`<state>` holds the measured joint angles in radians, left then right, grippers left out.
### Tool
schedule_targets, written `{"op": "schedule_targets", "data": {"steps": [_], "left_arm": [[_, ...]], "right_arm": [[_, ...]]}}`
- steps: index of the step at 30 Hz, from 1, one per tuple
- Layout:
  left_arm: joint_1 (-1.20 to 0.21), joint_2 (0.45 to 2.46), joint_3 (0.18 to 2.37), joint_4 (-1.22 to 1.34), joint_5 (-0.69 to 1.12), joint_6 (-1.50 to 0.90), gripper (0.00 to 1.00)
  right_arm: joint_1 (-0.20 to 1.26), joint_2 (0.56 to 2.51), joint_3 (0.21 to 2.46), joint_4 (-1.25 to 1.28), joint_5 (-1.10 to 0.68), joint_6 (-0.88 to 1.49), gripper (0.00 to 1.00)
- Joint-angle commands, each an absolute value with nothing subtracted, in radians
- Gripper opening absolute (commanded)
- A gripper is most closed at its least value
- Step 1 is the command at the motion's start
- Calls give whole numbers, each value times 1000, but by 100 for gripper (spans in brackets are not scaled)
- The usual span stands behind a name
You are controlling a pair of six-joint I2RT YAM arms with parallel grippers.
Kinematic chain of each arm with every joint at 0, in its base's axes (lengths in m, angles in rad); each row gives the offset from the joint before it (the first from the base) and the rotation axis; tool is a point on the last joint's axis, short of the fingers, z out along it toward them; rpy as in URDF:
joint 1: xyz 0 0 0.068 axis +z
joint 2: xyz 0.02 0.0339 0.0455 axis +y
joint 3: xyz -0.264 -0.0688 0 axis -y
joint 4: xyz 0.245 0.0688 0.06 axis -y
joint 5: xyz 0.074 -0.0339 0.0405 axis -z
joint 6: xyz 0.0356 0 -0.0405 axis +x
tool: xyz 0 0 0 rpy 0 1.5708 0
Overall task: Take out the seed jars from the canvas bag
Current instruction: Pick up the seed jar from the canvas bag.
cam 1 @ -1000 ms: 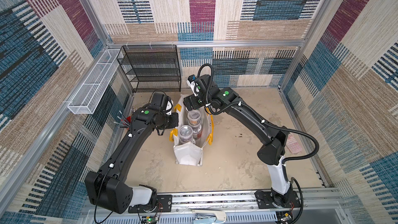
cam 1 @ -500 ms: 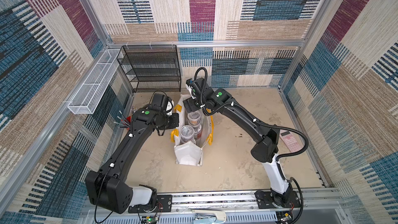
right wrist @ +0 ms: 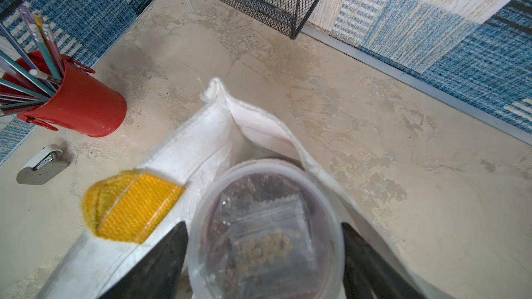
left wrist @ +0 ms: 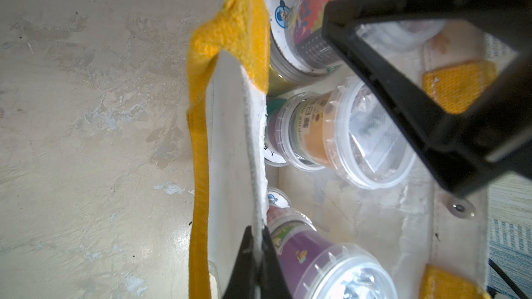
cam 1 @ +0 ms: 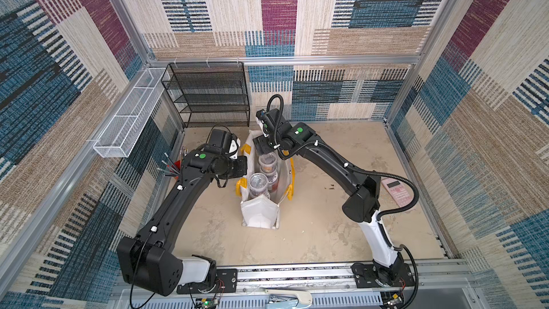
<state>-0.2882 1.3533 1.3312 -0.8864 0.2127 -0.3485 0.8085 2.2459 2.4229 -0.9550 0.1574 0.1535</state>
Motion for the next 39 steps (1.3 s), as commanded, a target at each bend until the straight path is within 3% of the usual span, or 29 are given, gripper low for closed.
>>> {"op": "schedule_targets", "data": {"steps": [1,7,14,25,35,39], "left_arm": [[-288,1348,1325,-864,221,-356,0],[-288,1346,1322,-863,224,-356,0],[-288,1336,1318,-864,208,-356,0],[-288,1328,1307,-859,207,-358,0],[-288,1318,1305,-858,212,-356,0],[-288,1316,1301,-853,213,-362,0]], "right_arm": [[810,2262,2447,-929,174,163,81],[810,2260,2448,-927,185,165,57],[810,2204,2451,-899,198,159,42],[800,2010,2409,-855,299,101,40],[563,1807,1977,-665,272,107,37],[473,1834,1816,-531,293,104,37]]}}
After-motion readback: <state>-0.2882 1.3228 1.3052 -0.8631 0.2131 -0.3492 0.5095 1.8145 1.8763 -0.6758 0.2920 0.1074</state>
